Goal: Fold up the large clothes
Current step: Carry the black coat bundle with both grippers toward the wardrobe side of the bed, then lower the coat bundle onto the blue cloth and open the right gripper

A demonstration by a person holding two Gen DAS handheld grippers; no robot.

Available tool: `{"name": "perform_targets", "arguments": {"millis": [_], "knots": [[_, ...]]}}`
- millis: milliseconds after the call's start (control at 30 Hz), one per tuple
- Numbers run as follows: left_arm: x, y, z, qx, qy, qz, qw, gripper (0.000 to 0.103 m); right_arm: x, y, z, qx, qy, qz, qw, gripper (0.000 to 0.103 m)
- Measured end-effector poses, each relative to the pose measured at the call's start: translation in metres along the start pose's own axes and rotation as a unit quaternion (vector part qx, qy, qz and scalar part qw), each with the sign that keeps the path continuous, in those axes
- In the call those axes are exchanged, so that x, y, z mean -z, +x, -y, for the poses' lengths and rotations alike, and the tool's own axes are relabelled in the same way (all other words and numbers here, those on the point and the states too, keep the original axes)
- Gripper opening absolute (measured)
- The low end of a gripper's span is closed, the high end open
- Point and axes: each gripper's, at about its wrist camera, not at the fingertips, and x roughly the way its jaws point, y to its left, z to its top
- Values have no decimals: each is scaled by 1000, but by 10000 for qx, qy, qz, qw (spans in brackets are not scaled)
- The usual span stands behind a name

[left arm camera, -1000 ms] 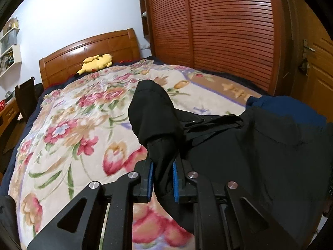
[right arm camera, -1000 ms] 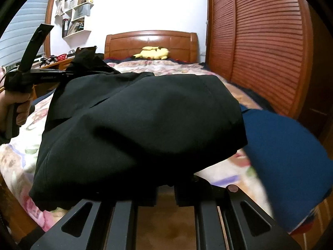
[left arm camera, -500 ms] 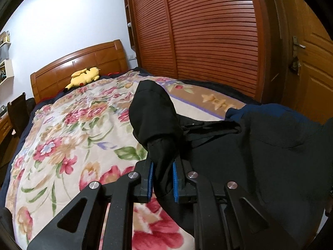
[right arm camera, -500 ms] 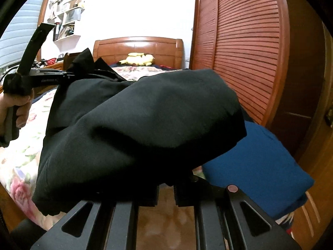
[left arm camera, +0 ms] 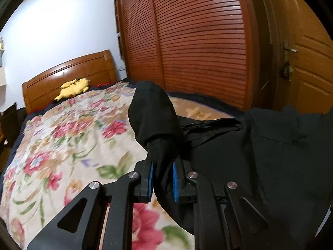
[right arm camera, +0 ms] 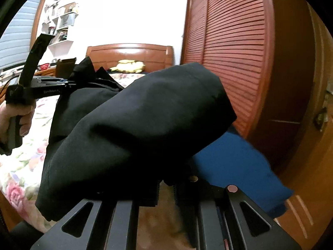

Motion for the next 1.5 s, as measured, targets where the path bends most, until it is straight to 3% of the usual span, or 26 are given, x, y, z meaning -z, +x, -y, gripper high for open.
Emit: {"name": "perform_targets", "arguments": {"millis": [467,667,833,900,1000,1200,1300,1500], "knots": [[-68,78,108,1090,31,301,9936,15,-22,-34,90,1142,181,-94,9932,10],[-65,117,146,1351,197,100,9906,16,-17,-39,126,1520,476,-211,9870,10],[-51,141,154,1274,217,-80,9916,16,4,-25,137,1748,782,-646,9794,12],[-47,143,149,1287,213,-116,9914,16,7,-29,140,1808,903,-763,9764,27],[-45,147,151,1259,340,-167,9913,16,-6,-39,147,2023,953,-604,9728,48],[-40,155,153,1175,393,-313,9918,16,-49,-98,140,2311,932,85,9684,50],[-38,156,155,1116,413,-328,9924,16,-64,-116,123,2004,960,330,9744,50],[-29,165,158,981,549,-463,9926,16,-74,-89,100,1494,588,-23,9870,50]]}}
